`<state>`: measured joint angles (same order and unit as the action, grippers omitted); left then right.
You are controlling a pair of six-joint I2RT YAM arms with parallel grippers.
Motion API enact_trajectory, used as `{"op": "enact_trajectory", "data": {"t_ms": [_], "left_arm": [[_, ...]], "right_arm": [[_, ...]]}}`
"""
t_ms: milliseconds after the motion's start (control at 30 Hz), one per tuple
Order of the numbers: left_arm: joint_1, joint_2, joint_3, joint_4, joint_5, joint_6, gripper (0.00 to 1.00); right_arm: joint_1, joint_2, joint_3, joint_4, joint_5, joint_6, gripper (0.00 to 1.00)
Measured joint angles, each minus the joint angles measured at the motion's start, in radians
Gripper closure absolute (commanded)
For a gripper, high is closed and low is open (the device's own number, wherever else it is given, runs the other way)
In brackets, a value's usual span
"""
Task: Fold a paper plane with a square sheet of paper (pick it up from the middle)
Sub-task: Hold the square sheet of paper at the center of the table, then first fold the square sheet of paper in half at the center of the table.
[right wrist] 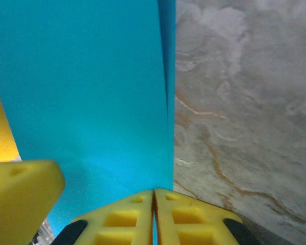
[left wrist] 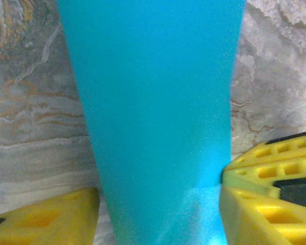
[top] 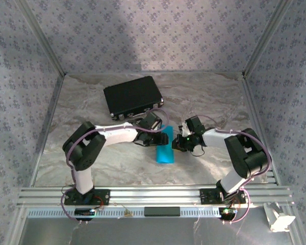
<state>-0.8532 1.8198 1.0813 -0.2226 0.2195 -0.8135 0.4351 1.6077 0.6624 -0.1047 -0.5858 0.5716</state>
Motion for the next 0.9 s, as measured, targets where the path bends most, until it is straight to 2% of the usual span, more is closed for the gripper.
{"op": "enact_trajectory", "data": {"t_ms": [167, 267, 667, 900], "left_arm": [[0.008, -0.09, -0.075, 0.053, -0.015, -0.065, 0.3], [0.023, -0.124, -0.117, 0.092, -0.016, -0.1, 0.34], [0.035, -0.114, -0.158, 0.189, 0.009, -0.174, 0.51], [0.035, -0.081, -0.158, 0.203, 0.016, -0.183, 0.51]], "right_arm": [[0.016, 0.042, 0.061, -0.06, -0.011, -0.07, 0.88], [0.018, 0.047, 0.069, -0.074, -0.014, -0.088, 0.88], [0.018, 0.025, 0.032, -0.032, -0.015, -0.05, 0.87], [0.018, 0.004, 0.003, 0.0, -0.021, -0.011, 0.85]]}}
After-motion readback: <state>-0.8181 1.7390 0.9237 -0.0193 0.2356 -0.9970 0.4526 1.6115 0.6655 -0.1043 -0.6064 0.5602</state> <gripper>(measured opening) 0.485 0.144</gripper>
